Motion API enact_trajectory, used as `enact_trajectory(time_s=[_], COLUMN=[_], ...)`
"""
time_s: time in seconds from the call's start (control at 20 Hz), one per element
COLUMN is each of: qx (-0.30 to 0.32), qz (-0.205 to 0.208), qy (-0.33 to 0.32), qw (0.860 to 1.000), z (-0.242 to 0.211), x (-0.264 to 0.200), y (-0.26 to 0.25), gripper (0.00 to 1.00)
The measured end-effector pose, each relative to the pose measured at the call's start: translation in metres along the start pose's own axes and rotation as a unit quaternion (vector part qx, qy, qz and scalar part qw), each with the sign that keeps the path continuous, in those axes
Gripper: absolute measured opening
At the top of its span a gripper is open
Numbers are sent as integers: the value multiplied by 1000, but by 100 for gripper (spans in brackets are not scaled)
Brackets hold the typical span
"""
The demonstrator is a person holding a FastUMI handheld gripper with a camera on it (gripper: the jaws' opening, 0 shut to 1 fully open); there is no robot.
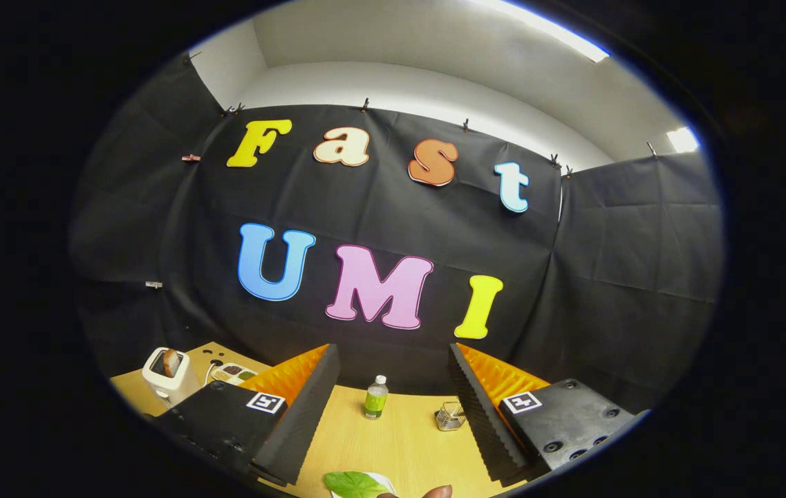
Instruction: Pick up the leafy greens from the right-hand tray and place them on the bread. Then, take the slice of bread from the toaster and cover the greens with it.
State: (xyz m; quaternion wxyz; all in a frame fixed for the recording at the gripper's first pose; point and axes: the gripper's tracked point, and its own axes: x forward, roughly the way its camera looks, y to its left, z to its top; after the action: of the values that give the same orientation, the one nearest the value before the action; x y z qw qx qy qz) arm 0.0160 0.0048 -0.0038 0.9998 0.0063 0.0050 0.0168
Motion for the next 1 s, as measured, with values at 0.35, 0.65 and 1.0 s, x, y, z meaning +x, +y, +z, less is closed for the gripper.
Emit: enact_trajectory(time_s=[0.35,0.65,1.0], qx=[4,0,5], qz=[-1,1,44], qy=[2,2,64], qw=[1000,1000,997], z=[-2,-2,-57], x=[0,0,1], y=[-1,0,11], gripper=[98,98,98])
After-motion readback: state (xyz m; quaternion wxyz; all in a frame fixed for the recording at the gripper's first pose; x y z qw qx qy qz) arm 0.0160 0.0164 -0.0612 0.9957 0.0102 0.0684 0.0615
